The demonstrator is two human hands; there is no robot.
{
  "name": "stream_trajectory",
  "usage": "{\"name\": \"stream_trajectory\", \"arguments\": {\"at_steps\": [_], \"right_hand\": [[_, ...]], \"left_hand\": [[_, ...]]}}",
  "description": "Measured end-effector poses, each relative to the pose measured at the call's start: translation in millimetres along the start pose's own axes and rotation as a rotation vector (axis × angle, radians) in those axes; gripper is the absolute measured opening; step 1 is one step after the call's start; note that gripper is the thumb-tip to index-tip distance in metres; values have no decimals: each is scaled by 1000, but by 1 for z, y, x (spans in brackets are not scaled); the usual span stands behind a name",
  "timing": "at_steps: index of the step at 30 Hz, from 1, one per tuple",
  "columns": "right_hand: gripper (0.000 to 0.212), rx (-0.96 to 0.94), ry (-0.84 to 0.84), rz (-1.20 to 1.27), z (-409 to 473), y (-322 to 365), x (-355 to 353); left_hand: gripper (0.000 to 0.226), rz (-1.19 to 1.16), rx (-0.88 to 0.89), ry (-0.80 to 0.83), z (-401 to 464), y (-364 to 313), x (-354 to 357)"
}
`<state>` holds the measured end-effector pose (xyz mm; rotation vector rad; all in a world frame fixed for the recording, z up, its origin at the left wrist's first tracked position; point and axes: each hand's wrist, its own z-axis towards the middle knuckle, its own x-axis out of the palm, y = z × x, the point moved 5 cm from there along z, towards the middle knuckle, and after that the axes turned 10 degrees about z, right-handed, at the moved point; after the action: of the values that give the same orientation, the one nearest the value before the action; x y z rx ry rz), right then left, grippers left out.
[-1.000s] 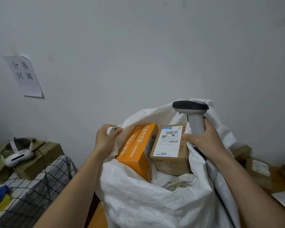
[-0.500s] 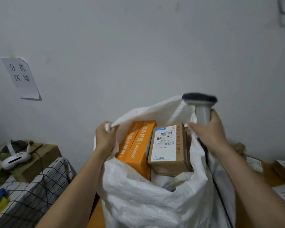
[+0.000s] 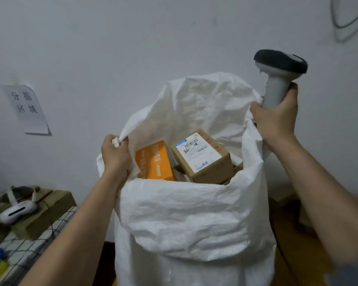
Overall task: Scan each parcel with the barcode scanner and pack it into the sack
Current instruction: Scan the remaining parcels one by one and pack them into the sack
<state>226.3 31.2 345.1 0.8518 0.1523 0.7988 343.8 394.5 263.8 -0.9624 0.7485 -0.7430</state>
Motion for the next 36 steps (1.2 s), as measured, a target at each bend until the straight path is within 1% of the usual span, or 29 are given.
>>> {"name": "stream_trajectory", "arguments": {"at_steps": [1, 2, 5, 6, 7, 9, 11, 12, 13, 15, 17, 18, 20, 22, 24, 27, 29, 32, 34, 36], "right_hand": [[52, -13, 1, 18, -1, 0, 4], [52, 9, 25, 0, -5, -5, 10], [41, 157, 193, -150, -26, -36, 27], [39, 178, 205, -159, -29, -39, 28], [40, 159, 174, -144, -25, -37, 27], [45, 60, 50, -78, -8, -19, 24], [49, -40, -20, 36, 6, -1, 25], [49, -62, -36, 54, 8, 0, 25], [49, -44, -17, 28, 5, -4, 27], [48, 63, 83, -103, -7, -24, 32], [48, 154, 142, -156, -19, -39, 30], [48, 156, 126, -138, -19, -39, 29], [49, 89, 53, -102, -6, -31, 26], [52, 7, -5, -62, 5, -21, 25], [54, -31, -11, -69, 6, -22, 24], [50, 93, 80, -213, -12, -52, 19], [47, 149, 92, -247, -24, -66, 11], [51, 112, 8, -170, -14, -51, 7], [55, 17, -78, -54, 1, -26, 5], [56, -77, -152, 25, 9, -13, 1]], "left_hand": [[27, 7, 40, -2, 2, -3, -2], [24, 24, 41, 8, -1, 0, -3], [16, 108, -91, 103, -20, 34, 3], [17, 107, -116, 108, -22, 38, 1], [19, 86, -107, 77, -17, 34, -3], [27, 52, -42, 10, 1, 15, -10], [27, 29, 21, -4, 13, -4, -12], [25, 39, 33, 9, 15, -5, -9], [21, 66, 24, 42, 12, 0, -3], [14, 135, -16, 109, -1, 21, 10], [12, 118, -55, 132, -10, 30, 17], [14, 79, -52, 117, -9, 24, 19], [19, 24, 19, 82, 1, -1, 23], [17, -30, 93, 91, 10, -20, 29], [14, -11, 103, 123, 10, -20, 35], [12, 125, 42, 214, -9, 24, 44], [12, 115, -21, 252, -19, 44, 41], [13, 100, -11, 146, -9, 26, 33], [14, 77, 14, 69, 5, 5, 28], [14, 17, 26, 32, 11, -2, 26]]}}
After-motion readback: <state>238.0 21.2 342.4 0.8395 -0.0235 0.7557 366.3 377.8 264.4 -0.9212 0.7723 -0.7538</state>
